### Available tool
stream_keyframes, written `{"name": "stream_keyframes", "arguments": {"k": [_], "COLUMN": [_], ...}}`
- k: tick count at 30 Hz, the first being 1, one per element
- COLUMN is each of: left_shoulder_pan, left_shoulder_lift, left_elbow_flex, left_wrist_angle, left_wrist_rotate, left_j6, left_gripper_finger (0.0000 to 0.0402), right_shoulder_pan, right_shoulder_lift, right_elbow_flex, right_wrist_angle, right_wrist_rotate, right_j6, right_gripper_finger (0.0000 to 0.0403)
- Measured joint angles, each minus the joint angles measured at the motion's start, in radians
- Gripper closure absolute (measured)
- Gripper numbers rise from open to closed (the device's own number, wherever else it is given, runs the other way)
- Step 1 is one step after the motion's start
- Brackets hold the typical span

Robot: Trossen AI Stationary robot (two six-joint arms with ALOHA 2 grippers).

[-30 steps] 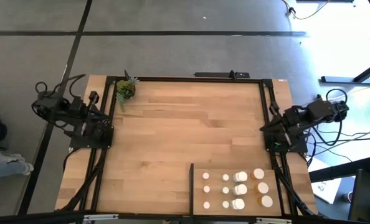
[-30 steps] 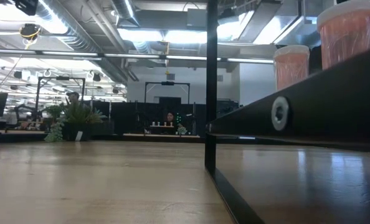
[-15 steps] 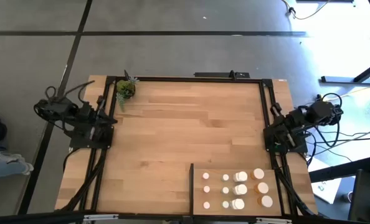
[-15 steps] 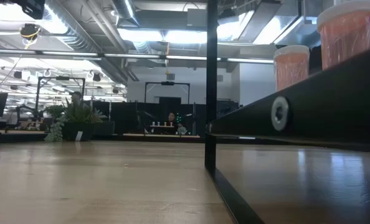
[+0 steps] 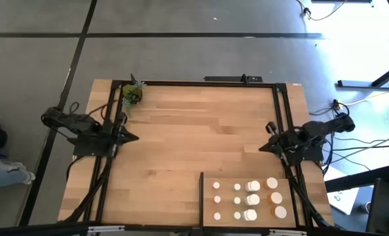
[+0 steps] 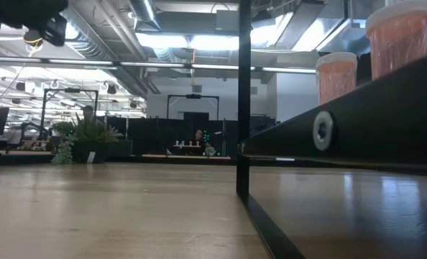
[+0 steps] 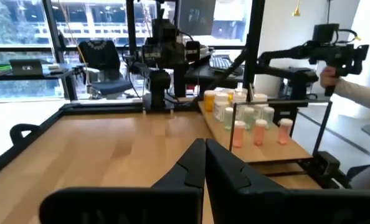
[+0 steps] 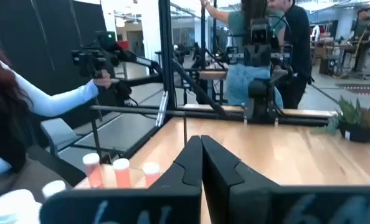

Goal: Pick and place medicine bottles onto shelf by color
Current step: Return to Home Position

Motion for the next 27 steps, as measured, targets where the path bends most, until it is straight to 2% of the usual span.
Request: {"name": "stream_keyframes", "arguments": {"k": [8,12,18,27], "left_shoulder_pan": [0.000,0.000,0.000,0.000], "left_shoulder_lift": [0.001,0.001,0.009,0.012], "left_elbow_flex": [-0.205,-0.303,-0.311,-0.311], "left_wrist_angle": [0.237,0.364,0.394,0.394], "left_wrist_rotate": [-0.002,-0.062,-0.095,-0.096], "left_j6": [0.001,0.001,0.054,0.207], "left_gripper_finger": [0.0400,0.0401,0.0401,0.0385], "right_shoulder_pan": [0.000,0.000,0.000,0.000], "right_shoulder_lift": [0.000,0.013,0.015,0.016], "right_elbow_flex": [-0.165,-0.197,-0.196,-0.196], "right_wrist_angle": [0.154,0.170,0.161,0.159], "right_wrist_rotate": [0.000,-0.014,-0.058,-0.061], "right_j6": [0.001,-0.001,0.006,0.004], "right_gripper_finger": [0.0401,0.0401,0.0399,0.0387]}}
